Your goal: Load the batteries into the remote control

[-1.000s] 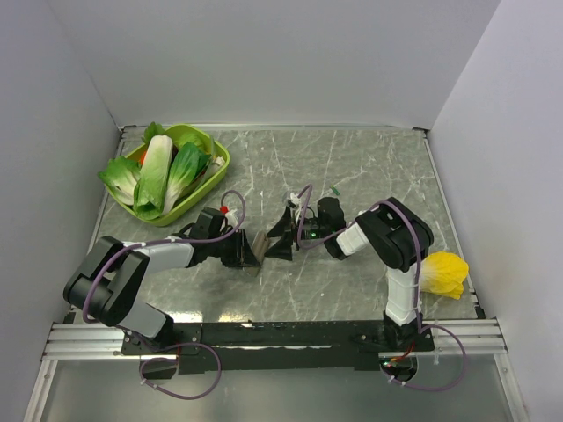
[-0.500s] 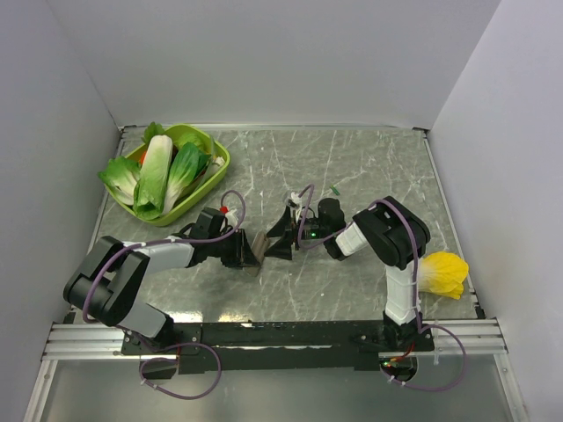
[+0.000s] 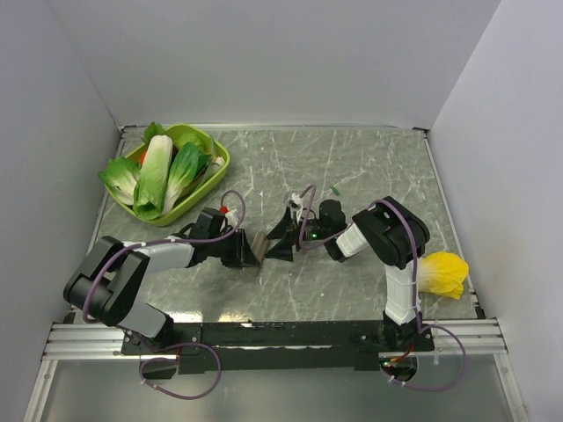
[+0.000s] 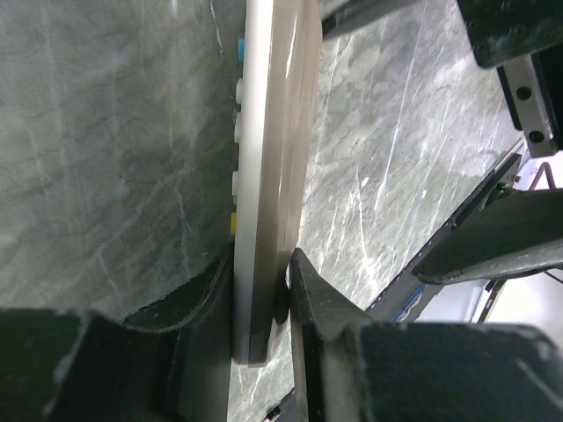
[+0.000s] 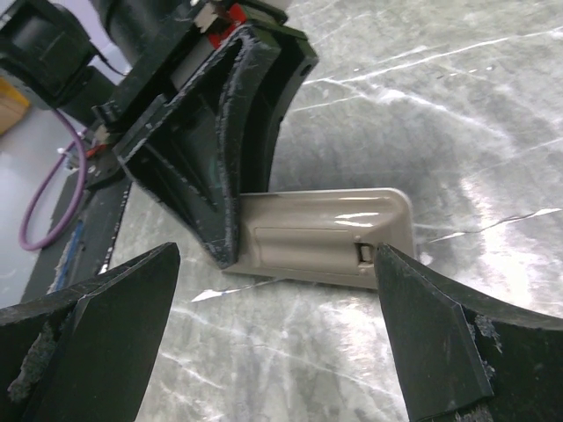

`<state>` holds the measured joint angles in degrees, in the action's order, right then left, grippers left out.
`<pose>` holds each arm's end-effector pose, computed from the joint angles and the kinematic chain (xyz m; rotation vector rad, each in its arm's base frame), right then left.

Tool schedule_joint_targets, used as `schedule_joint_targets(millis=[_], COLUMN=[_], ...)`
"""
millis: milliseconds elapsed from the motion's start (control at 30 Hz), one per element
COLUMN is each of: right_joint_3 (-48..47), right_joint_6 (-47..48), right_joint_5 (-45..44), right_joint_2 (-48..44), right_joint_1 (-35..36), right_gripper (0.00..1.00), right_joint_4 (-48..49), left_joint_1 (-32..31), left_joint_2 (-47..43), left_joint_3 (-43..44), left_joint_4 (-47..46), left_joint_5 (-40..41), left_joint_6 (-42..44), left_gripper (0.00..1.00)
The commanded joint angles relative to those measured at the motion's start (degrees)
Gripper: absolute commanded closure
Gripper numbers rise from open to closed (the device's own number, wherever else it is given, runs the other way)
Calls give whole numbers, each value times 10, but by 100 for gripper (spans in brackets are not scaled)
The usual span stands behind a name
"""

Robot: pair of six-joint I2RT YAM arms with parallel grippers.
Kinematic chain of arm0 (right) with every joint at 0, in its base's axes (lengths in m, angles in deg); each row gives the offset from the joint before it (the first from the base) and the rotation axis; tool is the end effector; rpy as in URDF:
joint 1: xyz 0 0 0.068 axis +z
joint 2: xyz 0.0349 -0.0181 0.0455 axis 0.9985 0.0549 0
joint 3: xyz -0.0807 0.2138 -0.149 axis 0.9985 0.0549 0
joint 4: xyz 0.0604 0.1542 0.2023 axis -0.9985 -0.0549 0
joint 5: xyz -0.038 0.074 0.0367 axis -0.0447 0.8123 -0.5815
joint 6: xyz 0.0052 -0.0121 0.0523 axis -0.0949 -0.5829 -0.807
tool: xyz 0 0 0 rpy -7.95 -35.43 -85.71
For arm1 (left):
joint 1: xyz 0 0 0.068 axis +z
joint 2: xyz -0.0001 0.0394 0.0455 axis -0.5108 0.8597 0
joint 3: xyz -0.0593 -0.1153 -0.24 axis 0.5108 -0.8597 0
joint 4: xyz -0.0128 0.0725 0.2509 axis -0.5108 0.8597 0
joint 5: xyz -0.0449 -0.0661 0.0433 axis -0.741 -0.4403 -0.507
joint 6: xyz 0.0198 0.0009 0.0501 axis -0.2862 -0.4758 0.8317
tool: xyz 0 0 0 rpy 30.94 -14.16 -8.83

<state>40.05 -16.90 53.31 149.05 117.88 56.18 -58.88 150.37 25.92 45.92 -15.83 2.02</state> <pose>0.2735 0.2006 0.1180 -1.0438 1.5603 1.4955 0.2173 -0.1371 0.1331 0.0455 2.6277 -1.1289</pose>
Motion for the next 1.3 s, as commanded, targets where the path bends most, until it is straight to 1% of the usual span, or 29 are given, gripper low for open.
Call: schedule_joint_targets(millis=[0,267,533,633,1267], right_joint_3=[21,31,9,-3,-3], right_joint_6=[-16,0,-47,-58,-7], right_joint_5=[22,12,-8,-9,-26], right_joint_2=[5,-6,5,12,18], right_joint_1=[1,2,0,1,0], right_gripper=[2,2,1,1,1], right_joint_4=[49,33,97,105,19], left_joint_1=[-2,-2,-2,-2,-2], left_joint_2=[0,-2,-2,0,-2], left_joint_3=[-6,-9,-9,-7,-8], left_joint_4=[33,32,33,34,32], left_joint_5=[19,19,18,17,15], left_joint_6=[-1,-4,-1,0,0], left_gripper=[99,99,98,99,98])
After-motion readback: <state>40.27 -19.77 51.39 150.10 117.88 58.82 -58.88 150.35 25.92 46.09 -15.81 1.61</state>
